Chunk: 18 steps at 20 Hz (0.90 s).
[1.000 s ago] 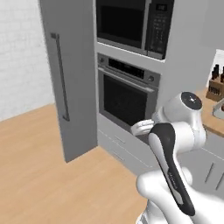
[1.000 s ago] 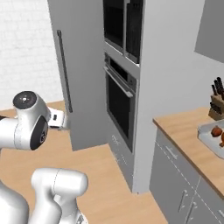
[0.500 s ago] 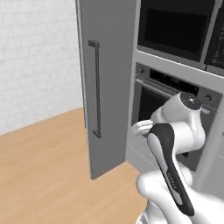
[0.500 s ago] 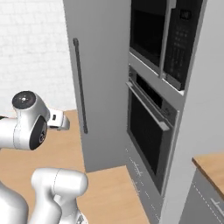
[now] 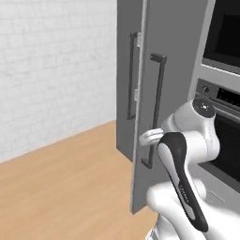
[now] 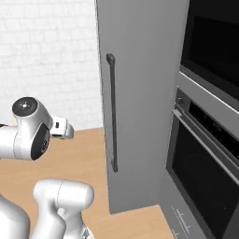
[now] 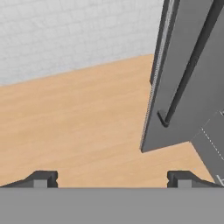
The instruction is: Place one bell pepper and one chicken drumstick in each tupperware on the nearby counter, to pack two identical lunches.
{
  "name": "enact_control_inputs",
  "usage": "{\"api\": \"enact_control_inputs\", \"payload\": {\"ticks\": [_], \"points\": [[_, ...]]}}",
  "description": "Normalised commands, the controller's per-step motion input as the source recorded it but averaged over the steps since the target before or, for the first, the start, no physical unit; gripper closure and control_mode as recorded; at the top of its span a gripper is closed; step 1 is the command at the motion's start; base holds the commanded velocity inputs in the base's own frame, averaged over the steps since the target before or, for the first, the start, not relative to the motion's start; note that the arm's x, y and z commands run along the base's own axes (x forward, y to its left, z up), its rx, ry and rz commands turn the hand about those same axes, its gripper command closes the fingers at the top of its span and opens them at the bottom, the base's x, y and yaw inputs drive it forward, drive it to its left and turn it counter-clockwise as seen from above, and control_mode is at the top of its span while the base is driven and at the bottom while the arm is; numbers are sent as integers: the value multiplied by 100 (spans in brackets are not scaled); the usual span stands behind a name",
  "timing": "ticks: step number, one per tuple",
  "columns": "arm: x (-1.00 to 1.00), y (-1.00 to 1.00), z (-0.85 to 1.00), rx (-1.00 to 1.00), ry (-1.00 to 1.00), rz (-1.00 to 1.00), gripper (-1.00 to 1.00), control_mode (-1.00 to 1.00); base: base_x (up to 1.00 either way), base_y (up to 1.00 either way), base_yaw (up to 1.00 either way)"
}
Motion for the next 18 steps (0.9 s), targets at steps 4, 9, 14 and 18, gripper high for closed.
{"api": "enact_control_inputs", "payload": {"ticks": [4,9,14,18], "points": [[0,0,0,0,0,0,-100,100,98,100,-8],[0,0,0,0,0,0,-100,100,62,100,-31],[0,0,0,0,0,0,-100,100,57,83,-79],[0,0,0,0,0,0,-100,100,32,96,-66]]}}
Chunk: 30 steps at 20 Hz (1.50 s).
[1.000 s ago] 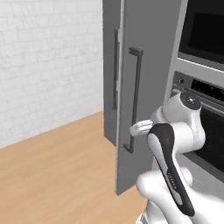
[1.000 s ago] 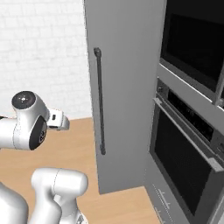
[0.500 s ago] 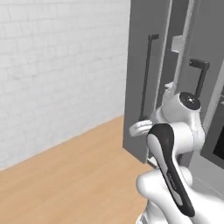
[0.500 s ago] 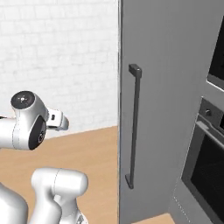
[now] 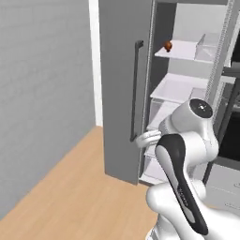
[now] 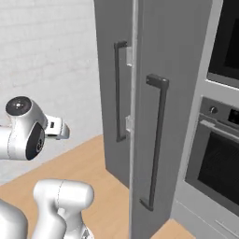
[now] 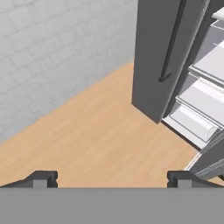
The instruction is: Place one bell pepper and one chicken drumstick in each tupperware on the nearby counter, to pack two identical lunches.
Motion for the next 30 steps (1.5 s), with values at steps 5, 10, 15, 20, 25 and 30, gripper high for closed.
{"api": "enact_control_inputs", "payload": {"ticks": [5,10,15,20,25,30], "points": [[0,0,0,0,0,0,-100,100,30,100,-65],[0,0,0,0,0,0,-100,100,12,52,-87],[0,0,0,0,0,0,-100,100,40,85,-62],[0,0,0,0,0,0,-100,100,67,43,-20],[0,0,0,0,0,0,-100,100,29,-18,-12],[0,0,0,0,0,0,-100,100,45,1,-25]]}}
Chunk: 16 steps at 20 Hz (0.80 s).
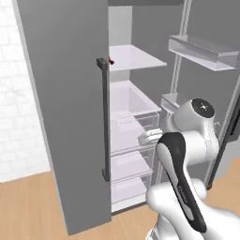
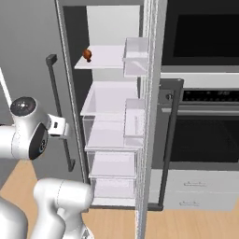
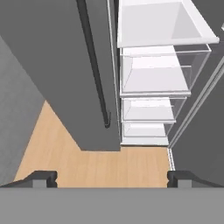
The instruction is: Place one bell pepper and one chicken drumstick in each tupperware on the nearby counter, to pack two identical lunches.
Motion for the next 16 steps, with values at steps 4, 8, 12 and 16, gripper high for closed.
{"api": "enact_control_inputs", "payload": {"ticks": [4,8,12,16], "points": [[0,0,0,0,0,0,-100,100,49,12,-50],[0,0,0,0,0,0,-100,100,70,17,-30],[0,0,0,0,0,0,-100,100,72,8,-13],[0,0,0,0,0,0,-100,100,51,-3,-3]]}}
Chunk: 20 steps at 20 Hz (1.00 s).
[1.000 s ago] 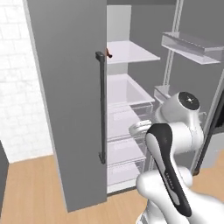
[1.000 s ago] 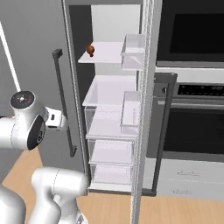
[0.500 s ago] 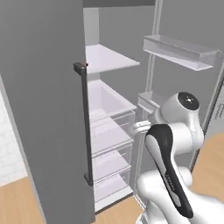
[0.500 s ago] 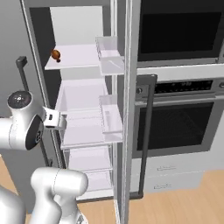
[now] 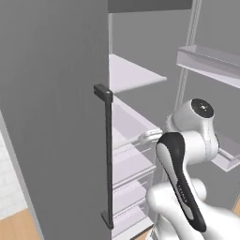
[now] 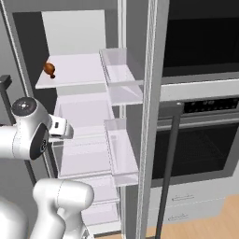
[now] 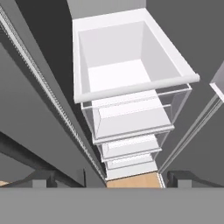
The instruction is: Place one bell pepper and one chicken drumstick in each tupperware on the nearby counter, to pack two identical lunches.
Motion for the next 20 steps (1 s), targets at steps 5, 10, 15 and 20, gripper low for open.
{"api": "enact_control_inputs", "payload": {"ticks": [5,10,15,20], "points": [[0,0,0,0,0,0,-100,100,4,-25,0],[0,0,0,0,0,0,-100,100,0,-23,12],[0,0,0,0,0,0,-100,100,0,-41,18],[0,0,0,0,0,0,-100,100,6,-30,8]]}}
